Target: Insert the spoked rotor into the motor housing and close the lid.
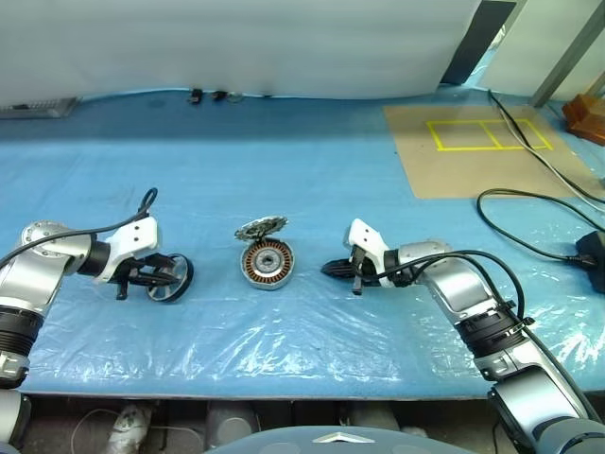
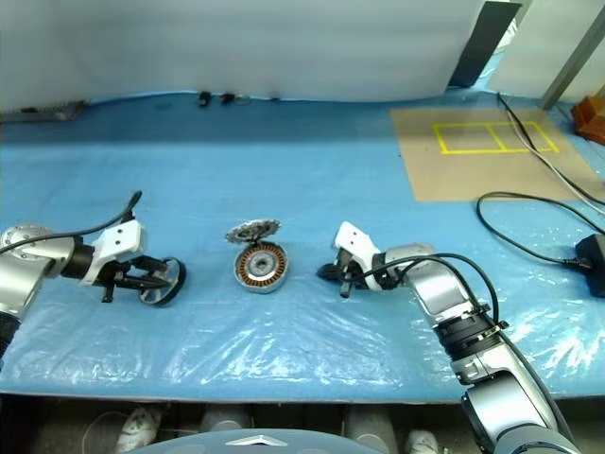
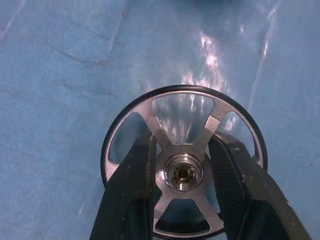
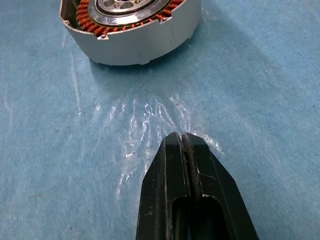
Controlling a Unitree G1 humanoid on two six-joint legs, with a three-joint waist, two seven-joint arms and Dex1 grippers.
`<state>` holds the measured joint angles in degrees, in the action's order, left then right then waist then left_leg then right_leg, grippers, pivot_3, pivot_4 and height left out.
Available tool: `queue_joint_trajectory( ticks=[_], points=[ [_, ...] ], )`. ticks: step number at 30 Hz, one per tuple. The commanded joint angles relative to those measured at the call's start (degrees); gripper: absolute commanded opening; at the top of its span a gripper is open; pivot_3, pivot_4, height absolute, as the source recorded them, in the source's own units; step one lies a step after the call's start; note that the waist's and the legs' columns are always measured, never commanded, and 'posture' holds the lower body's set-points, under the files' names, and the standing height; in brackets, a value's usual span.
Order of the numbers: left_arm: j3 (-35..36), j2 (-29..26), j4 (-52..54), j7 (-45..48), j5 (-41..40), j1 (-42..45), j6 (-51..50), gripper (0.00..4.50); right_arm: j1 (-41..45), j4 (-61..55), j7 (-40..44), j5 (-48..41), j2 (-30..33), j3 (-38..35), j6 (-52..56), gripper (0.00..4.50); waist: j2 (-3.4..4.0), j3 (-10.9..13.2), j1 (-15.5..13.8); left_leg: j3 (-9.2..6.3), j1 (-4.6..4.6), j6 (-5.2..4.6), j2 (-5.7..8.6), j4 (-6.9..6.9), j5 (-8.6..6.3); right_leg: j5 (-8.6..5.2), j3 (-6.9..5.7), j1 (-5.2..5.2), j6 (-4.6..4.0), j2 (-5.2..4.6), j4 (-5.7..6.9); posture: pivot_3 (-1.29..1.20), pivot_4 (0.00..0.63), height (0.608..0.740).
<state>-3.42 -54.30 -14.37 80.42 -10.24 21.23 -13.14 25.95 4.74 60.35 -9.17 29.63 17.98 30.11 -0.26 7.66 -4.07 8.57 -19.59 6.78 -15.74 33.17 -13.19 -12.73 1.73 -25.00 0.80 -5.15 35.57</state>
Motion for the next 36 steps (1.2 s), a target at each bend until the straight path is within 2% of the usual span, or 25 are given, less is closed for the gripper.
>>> queue_joint_trajectory(
  ticks=[1,7,12,18,25,36],
  points=[
    [5.0,0.8,8.8,-1.0,-7.9,1.0,-7.4,1.23,0.0,-2.2,0.4,-3.2,0.4,-3.8,1.5,0.0,-0.05,0.0,0.0,0.0,0.0,0.0,0.0,0.02,0.0,0.0,-0.01,-0.05,0.0,0.0,0.0,0.0,0.15,0.74],
    [5.2,2.5,21.9,-3.6,-14.4,-0.7,-15.2,1.23,-0.8,-4.5,1.5,-6.9,2.0,-7.5,2.9,0.0,-0.05,0.1,0.2,0.0,-0.23,0.01,-0.01,-0.1,0.0,0.07,-0.02,-0.12,0.13,0.04,-0.17,0.0,0.15,0.74],
    [2.1,4.8,26.4,-5.6,-14.8,-0.5,-16.8,1.23,-0.5,-4.1,0.8,-6.7,2.4,-7.9,2.8,0.0,-0.02,0.1,0.1,0.0,-0.23,0.0,-0.01,-0.11,0.0,0.06,-0.03,-0.12,0.1,0.03,-0.16,0.0,0.15,0.74],
    [-1.6,9.8,23.8,-8.8,-12.4,0.8,-15.0,1.23,-0.8,-4.1,-0.7,-5.8,2.5,-7.5,2.6,0.0,-0.01,0.1,0.1,0.0,-0.22,0.0,-0.01,-0.07,0.0,0.01,-0.02,-0.1,0.02,0.02,-0.14,0.0,0.15,0.74],
    [-2.7,15.2,16.6,-13.1,-8.9,5.1,-10.0,1.23,-2.1,-5.4,-1.6,-5.3,3.4,-7.3,2.5,0.0,-0.01,0.1,0.1,-0.01,-0.25,-0.01,0.0,-0.03,0.01,0.12,-0.02,-0.1,0.2,0.03,-0.14,0.0,0.15,0.74],
    [-6.8,12.7,17.0,-7.5,-7.9,4.4,-11.1,1.23,-3.7,-6.2,-3.4,-4.5,3.5,-6.8,2.6,0.0,-0.01,0.1,0.1,0.0,-0.2,-0.01,0.02,-0.04,0.01,0.12,0.0,-0.07,0.2,0.01,-0.14,0.0,0.15,0.74]
  ],
)
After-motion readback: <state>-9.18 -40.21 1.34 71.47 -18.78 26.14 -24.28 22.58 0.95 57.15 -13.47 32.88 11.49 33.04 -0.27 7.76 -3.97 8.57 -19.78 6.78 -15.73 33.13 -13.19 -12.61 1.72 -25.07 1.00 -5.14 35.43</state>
